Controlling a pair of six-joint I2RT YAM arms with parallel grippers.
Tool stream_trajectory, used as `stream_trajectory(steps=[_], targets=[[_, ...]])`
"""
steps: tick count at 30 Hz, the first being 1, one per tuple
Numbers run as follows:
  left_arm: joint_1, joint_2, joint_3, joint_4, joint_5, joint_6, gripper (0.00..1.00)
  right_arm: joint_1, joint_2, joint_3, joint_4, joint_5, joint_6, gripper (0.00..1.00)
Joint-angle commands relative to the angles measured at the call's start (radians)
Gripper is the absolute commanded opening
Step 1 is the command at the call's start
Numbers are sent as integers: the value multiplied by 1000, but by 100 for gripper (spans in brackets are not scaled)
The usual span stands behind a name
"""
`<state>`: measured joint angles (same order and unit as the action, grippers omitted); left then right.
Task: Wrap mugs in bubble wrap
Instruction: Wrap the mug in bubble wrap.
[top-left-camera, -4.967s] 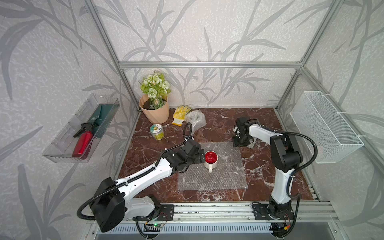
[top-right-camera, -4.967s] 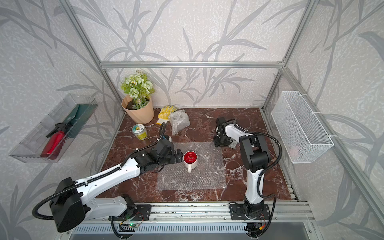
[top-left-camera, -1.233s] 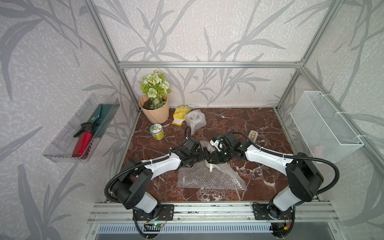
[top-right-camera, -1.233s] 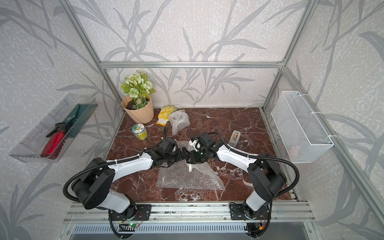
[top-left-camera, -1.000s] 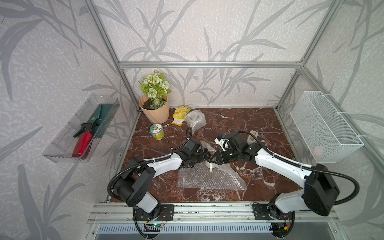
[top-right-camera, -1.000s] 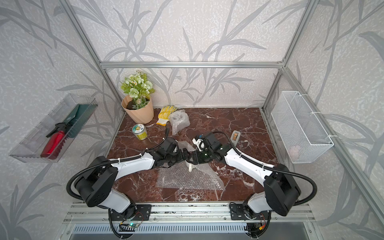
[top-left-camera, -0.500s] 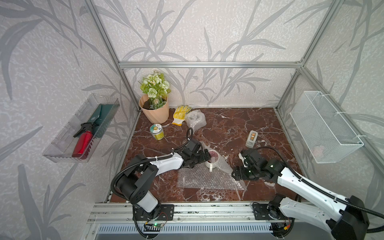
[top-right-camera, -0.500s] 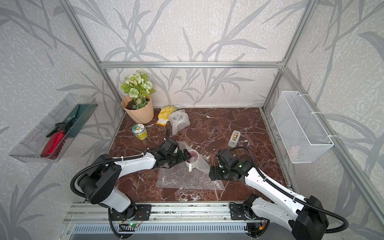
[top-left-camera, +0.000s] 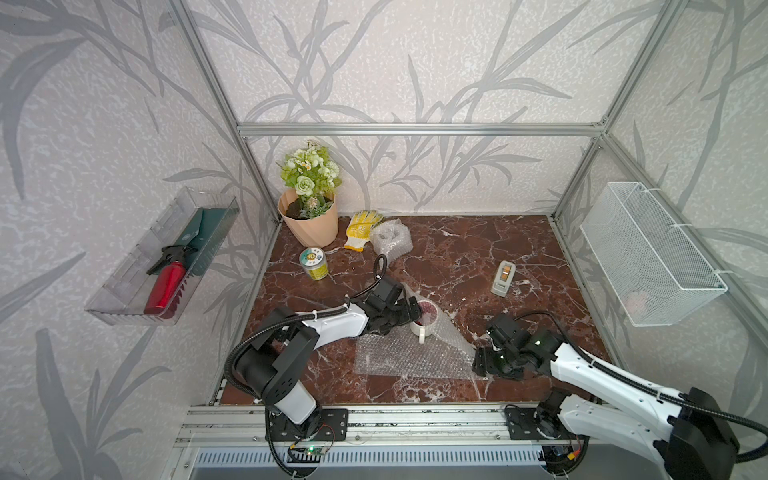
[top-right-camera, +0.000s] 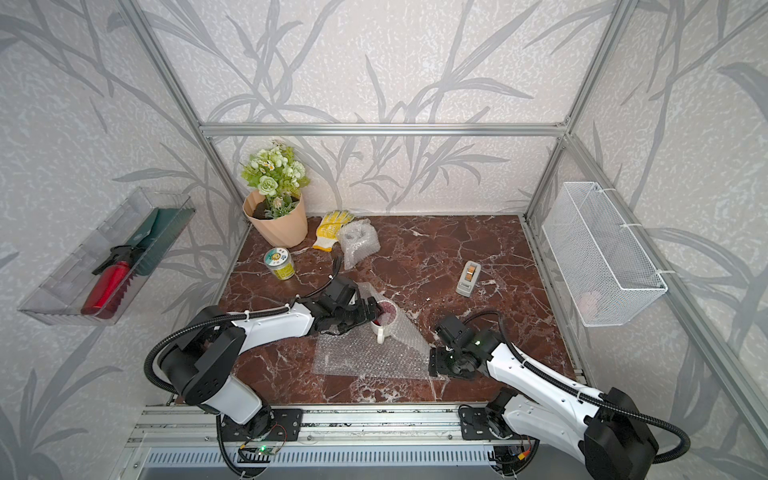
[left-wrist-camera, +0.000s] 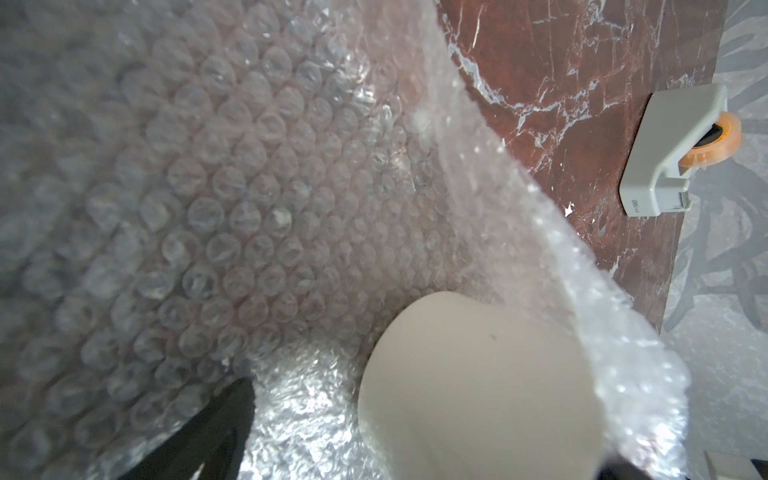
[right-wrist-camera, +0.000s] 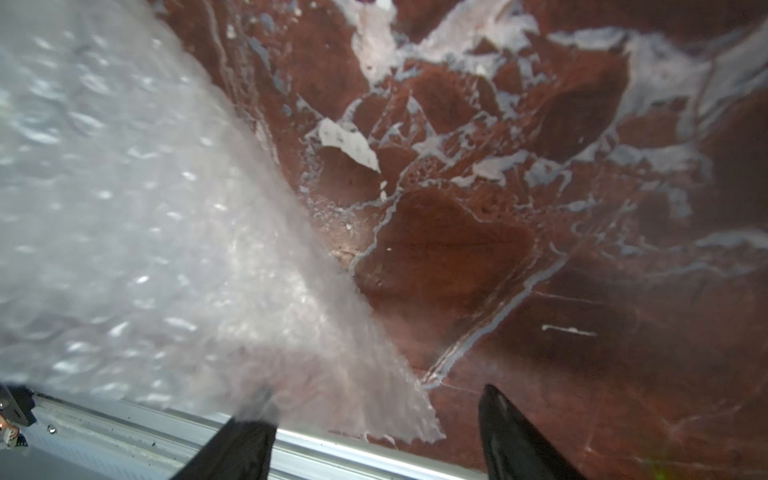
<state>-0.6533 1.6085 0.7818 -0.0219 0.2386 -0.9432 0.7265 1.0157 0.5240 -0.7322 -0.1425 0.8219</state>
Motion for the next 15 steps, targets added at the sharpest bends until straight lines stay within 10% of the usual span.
stream_trajectory(steps=[1, 15], targets=[[-4, 34, 5, -41, 1, -15, 99, 5, 30, -26, 62, 11, 29, 69], [-7, 30, -15, -41, -4, -19, 99, 7, -154, 60, 43, -68, 20, 11]])
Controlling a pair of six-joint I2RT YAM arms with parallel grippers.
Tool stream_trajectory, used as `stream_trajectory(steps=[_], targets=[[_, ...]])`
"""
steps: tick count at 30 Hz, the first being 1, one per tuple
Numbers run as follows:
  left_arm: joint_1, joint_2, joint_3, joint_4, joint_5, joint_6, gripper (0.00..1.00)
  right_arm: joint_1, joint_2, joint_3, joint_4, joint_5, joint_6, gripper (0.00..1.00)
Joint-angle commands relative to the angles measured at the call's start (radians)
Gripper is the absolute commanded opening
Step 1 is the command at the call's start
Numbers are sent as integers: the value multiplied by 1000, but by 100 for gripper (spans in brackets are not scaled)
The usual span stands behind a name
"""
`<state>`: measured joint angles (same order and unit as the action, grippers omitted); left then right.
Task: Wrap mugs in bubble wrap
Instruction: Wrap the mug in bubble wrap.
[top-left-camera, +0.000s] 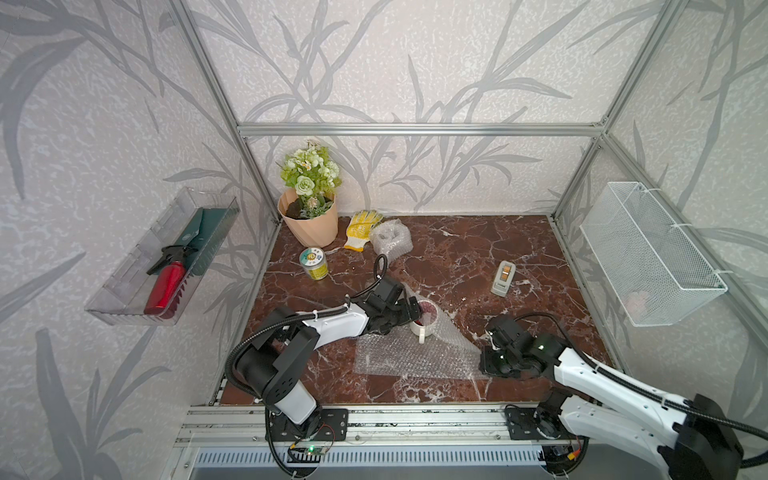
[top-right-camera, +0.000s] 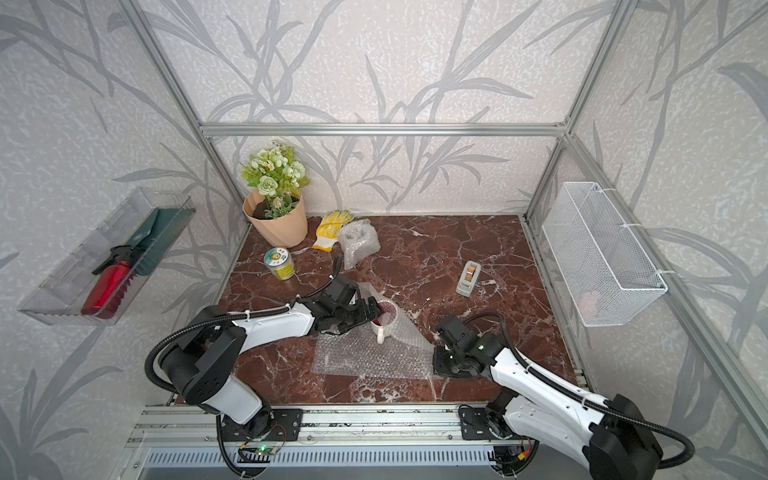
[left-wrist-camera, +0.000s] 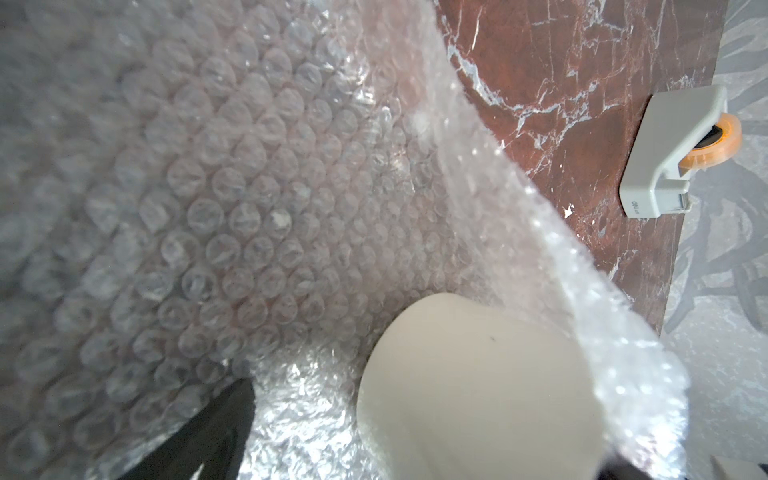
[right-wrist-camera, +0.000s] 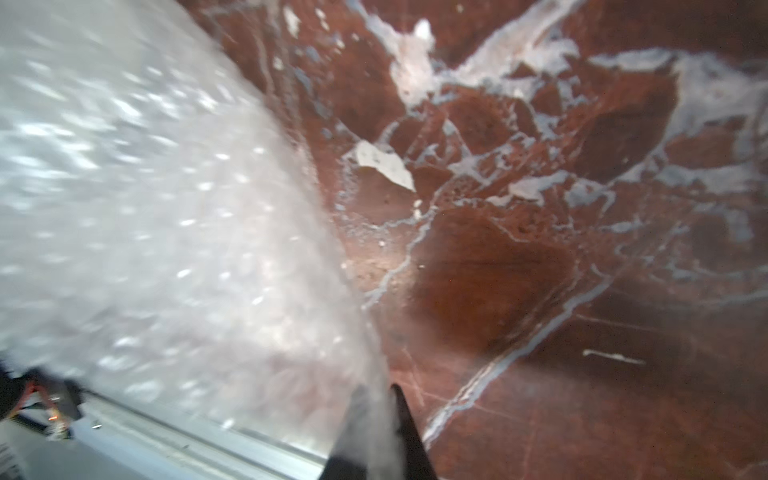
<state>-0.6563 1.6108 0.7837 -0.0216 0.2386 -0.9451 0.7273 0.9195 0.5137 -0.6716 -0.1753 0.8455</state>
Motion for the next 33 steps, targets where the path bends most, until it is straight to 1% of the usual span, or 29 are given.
stream_trajectory(steps=[1, 7, 10, 12, 20, 25, 33], targets=[[-3, 29, -17, -41, -3, -18, 99, 6, -66, 92, -12, -48, -6, 10], [-3, 34, -23, -37, -2, -17, 99, 6, 8, 236, 76, -142, -54, 10], [-4, 36, -32, -32, 0, -18, 99, 6, 96, 296, 182, -160, -66, 10], [-5, 36, -37, -30, 2, -17, 99, 6, 179, 346, 254, -187, -75, 10], [-7, 30, -56, -13, -1, -21, 99, 5, 433, 494, 413, -164, -124, 9], [-10, 28, -60, -3, 4, -22, 99, 5, 565, 524, 479, -165, -148, 6], [-11, 12, -62, 22, 40, -3, 97, 1, 666, 489, 582, -145, -109, 5]])
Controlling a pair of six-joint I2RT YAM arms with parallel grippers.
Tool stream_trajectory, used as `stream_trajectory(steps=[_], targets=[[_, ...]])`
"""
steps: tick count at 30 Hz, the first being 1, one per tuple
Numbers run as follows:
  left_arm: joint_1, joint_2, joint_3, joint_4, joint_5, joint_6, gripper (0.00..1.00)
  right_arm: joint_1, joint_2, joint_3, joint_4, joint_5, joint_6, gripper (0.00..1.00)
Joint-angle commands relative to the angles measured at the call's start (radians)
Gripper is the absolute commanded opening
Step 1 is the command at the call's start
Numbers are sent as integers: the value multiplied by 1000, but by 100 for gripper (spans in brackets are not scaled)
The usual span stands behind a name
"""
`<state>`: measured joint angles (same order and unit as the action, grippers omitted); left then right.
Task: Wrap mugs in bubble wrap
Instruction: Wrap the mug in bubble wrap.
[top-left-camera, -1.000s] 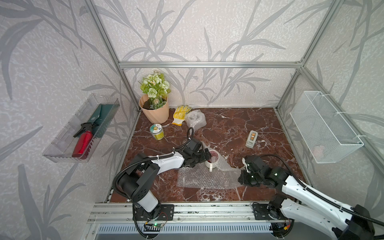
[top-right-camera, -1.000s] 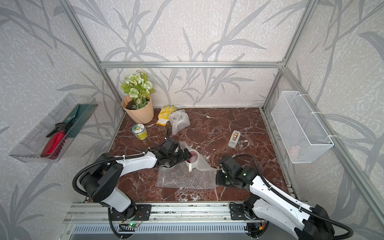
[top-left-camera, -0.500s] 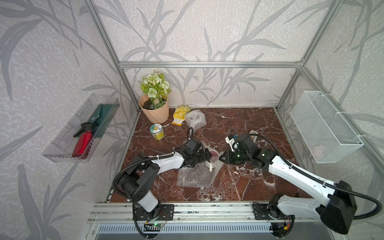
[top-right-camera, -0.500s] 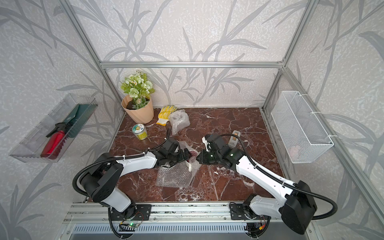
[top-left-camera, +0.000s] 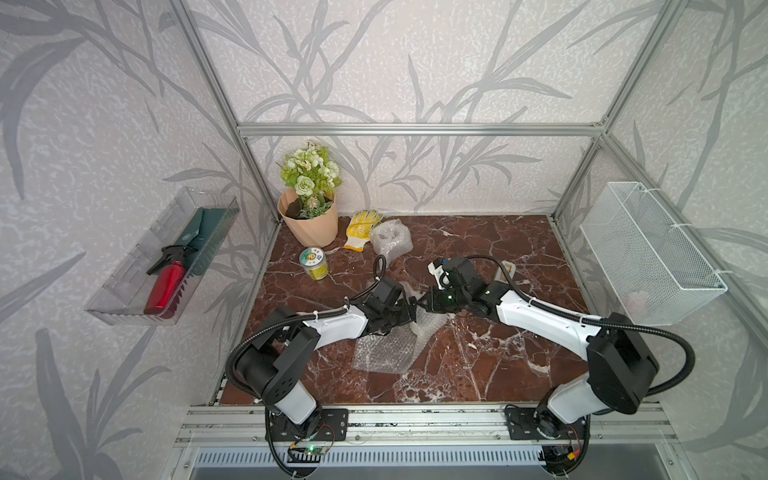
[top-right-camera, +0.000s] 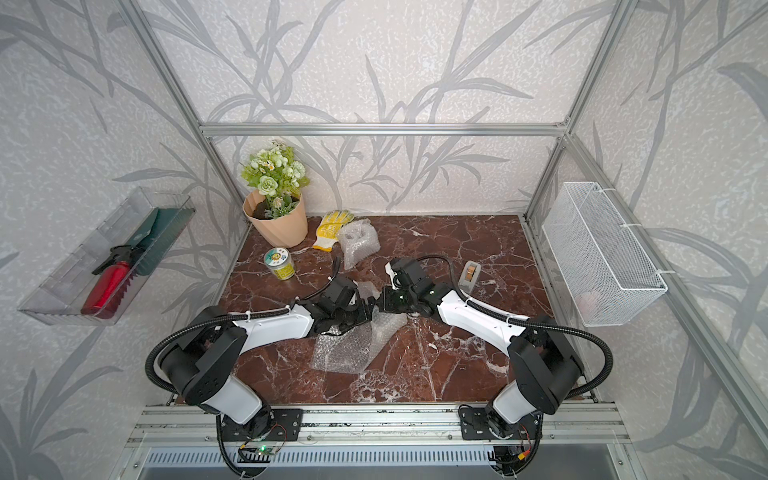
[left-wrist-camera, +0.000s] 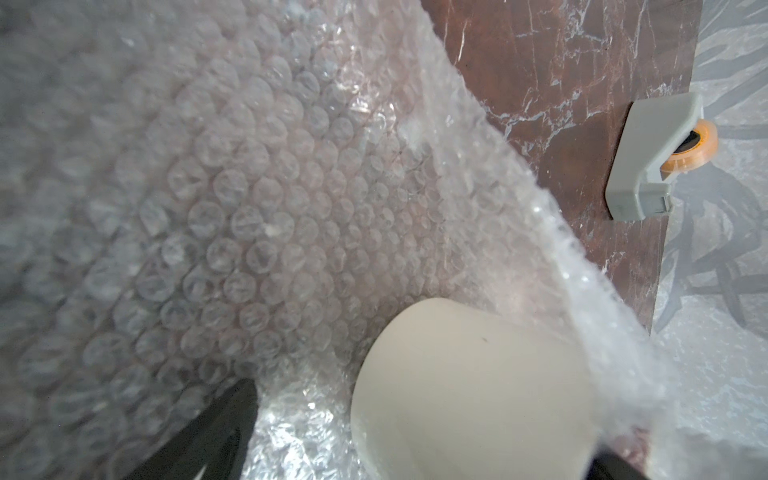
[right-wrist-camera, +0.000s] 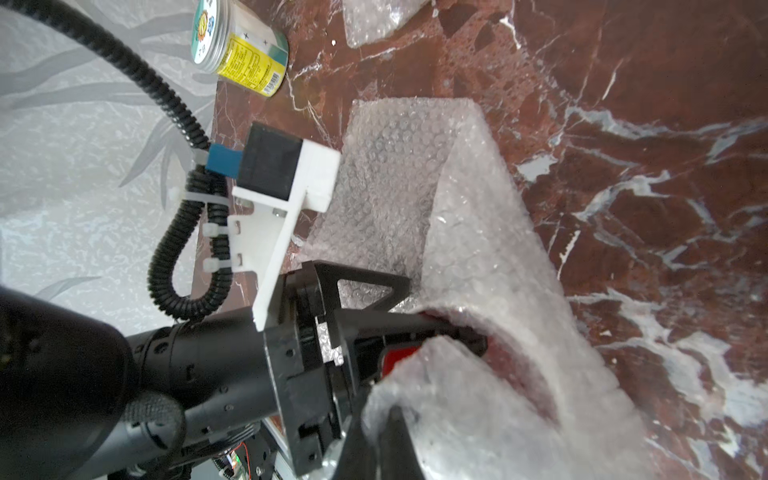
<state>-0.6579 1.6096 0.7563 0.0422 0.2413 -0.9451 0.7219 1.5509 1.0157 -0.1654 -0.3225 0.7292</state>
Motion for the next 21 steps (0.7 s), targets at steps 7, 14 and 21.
stream_trajectory(steps=[7, 14, 21], targets=[[-9, -42, -23, -75, 38, 23, 95, 7, 118, -24, 52, 6, 55, 1], [1, -76, 34, -128, 75, 51, 89, 8, 125, -51, 58, 10, 75, 0], [6, -197, 45, -250, -27, 57, 89, 10, 94, -65, 43, 16, 70, 0]])
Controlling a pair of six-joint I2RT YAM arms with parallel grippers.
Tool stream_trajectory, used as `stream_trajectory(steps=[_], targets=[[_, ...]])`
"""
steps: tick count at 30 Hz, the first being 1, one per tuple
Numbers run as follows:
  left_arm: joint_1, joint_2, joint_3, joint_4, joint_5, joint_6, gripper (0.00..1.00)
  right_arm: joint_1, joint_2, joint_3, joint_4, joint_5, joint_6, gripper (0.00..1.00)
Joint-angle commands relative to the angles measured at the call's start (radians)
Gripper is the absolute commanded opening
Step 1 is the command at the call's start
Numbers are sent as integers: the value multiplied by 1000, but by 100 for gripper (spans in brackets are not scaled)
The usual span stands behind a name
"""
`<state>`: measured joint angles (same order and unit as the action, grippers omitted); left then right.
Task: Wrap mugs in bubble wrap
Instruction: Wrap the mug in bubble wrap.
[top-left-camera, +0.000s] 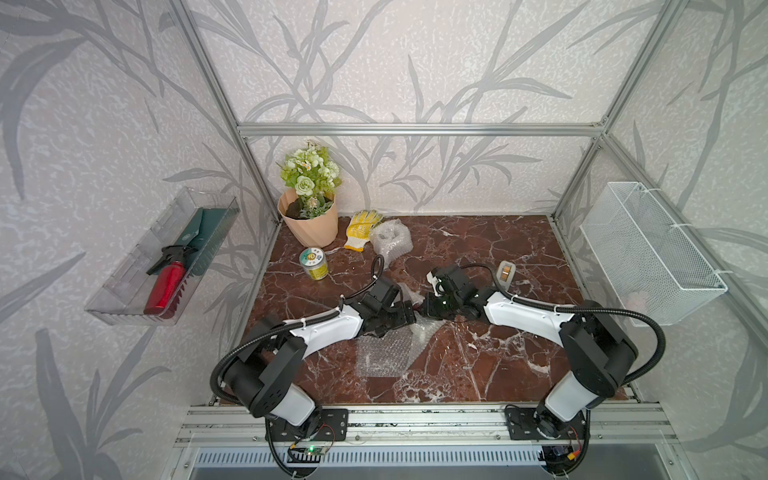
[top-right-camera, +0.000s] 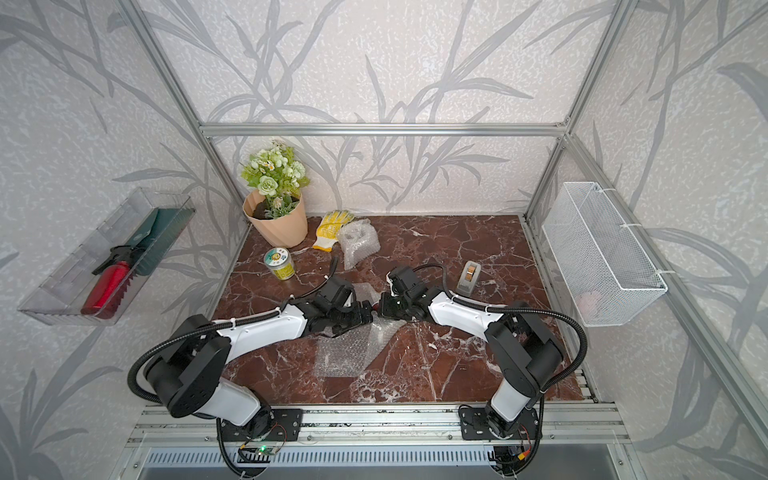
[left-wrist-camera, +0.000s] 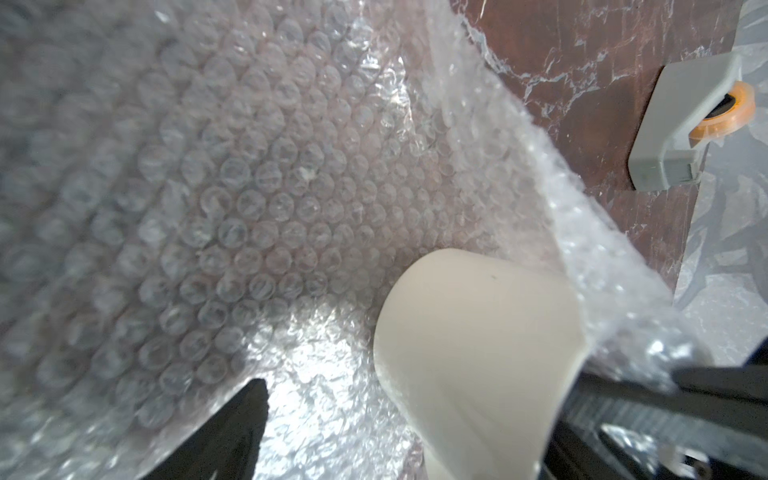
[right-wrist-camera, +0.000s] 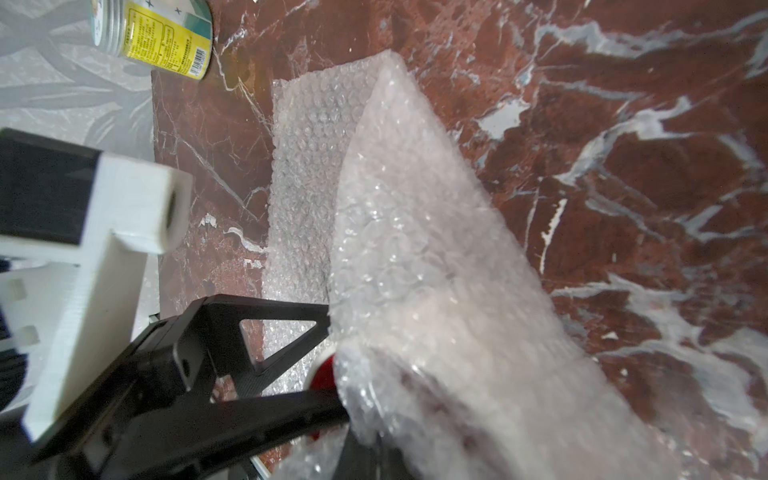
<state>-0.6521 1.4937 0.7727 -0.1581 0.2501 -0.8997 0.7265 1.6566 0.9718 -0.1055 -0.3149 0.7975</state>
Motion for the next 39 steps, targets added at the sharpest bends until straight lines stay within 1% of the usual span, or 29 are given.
stream_trajectory(steps=[1, 4, 6, 7, 9, 12, 14, 17, 22, 25, 31, 35, 39], targets=[[2, -108, 19, -64, -55, 12, 88, 5, -15, -21, -24, 8, -2, 0], [4, -184, -7, -105, -109, 12, 86, 6, -21, -26, -28, 7, -3, 0], [4, -234, -35, -91, -126, 19, 87, 5, -23, -29, -29, 8, -1, 0], [6, -255, -53, -64, -116, 23, 87, 5, -22, -29, -30, 8, 0, 0], [6, -264, -69, 2, -45, 52, 89, 6, -20, -26, -29, 5, -1, 0], [2, -216, -46, 38, 66, 91, 90, 6, -13, -22, -32, 7, -1, 0], [3, -176, -20, 35, 107, 108, 90, 5, -7, -18, -31, 5, -2, 0], [1, -127, -7, 35, 99, 106, 90, 5, 0, -13, -28, 4, -2, 0], [1, -67, 2, 37, 81, 96, 86, 5, 11, 0, -31, 10, -2, 1], [2, -39, 8, 19, 58, 96, 86, 5, 17, 8, -30, 9, -2, 3], [2, 36, 36, -73, -40, 99, 88, 5, 15, 33, -29, -12, -7, 12], [2, 77, 42, -83, -52, 98, 88, 2, -18, 73, -62, -21, -18, 19], [2, 90, 38, -80, -56, 89, 88, -2, -79, 113, -118, -20, -45, 28]])
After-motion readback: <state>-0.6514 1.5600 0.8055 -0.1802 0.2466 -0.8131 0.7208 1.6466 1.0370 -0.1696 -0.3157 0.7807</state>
